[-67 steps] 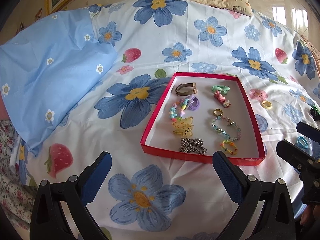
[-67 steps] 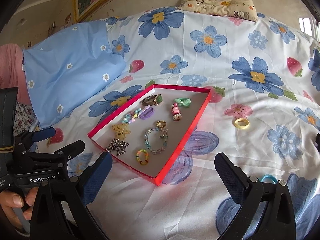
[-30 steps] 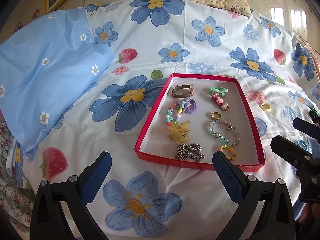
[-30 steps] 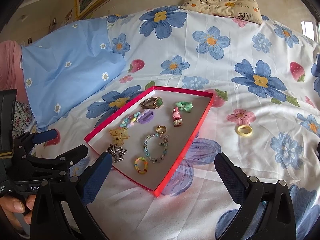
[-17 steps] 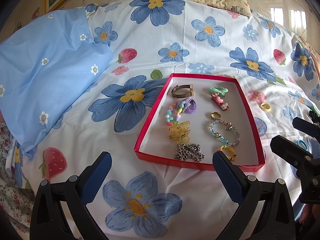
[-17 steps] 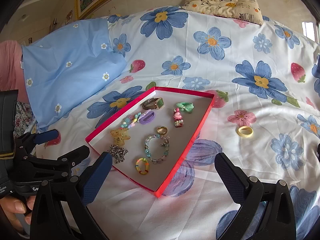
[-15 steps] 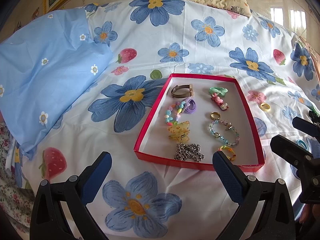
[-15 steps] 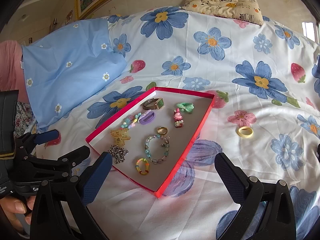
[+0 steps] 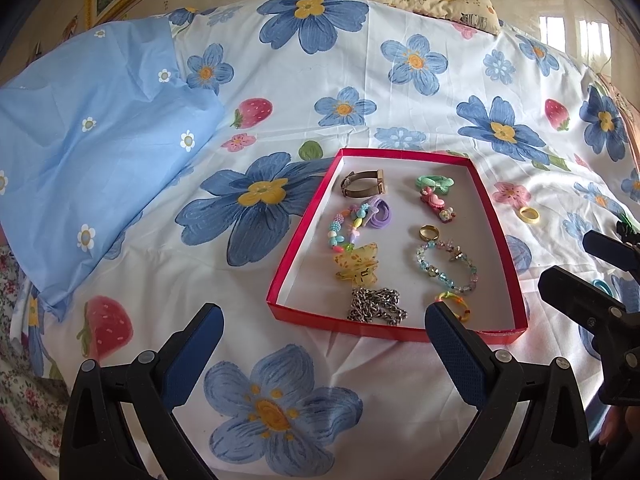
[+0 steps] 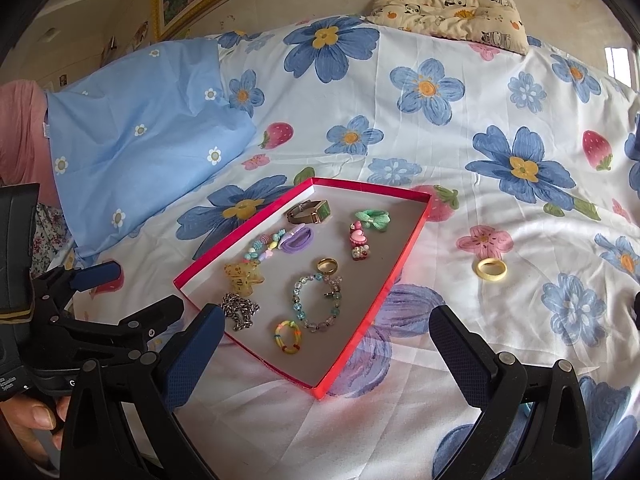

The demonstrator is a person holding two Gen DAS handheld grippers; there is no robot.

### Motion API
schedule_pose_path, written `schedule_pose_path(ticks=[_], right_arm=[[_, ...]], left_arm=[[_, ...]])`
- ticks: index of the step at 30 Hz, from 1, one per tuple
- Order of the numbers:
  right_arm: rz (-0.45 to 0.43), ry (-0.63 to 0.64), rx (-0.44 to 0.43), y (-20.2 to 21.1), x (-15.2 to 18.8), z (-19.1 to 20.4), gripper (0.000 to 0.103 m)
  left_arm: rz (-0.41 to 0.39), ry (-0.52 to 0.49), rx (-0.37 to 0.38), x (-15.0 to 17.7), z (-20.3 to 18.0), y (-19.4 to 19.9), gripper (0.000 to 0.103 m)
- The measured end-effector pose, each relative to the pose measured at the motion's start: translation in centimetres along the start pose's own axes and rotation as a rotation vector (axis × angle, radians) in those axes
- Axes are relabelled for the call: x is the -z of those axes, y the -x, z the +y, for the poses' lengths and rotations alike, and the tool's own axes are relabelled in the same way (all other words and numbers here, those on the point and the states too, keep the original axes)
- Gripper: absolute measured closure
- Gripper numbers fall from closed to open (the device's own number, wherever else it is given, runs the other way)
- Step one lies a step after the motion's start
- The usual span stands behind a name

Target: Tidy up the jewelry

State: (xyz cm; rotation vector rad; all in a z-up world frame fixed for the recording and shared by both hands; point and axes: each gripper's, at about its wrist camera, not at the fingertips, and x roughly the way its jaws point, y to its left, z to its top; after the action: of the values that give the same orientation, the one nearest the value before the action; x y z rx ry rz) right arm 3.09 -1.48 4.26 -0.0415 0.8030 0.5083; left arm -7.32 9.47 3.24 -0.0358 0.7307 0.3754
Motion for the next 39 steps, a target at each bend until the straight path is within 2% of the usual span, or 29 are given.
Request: schedule_pose_path(ticks=[39], right_arm=[[0.009, -0.006, 0.0, -0.01, -0.04, -0.52, 0.0]], left_arm=[[-0.003, -0.003, 0.006, -0.22, -0.06, 0.07, 0.001]])
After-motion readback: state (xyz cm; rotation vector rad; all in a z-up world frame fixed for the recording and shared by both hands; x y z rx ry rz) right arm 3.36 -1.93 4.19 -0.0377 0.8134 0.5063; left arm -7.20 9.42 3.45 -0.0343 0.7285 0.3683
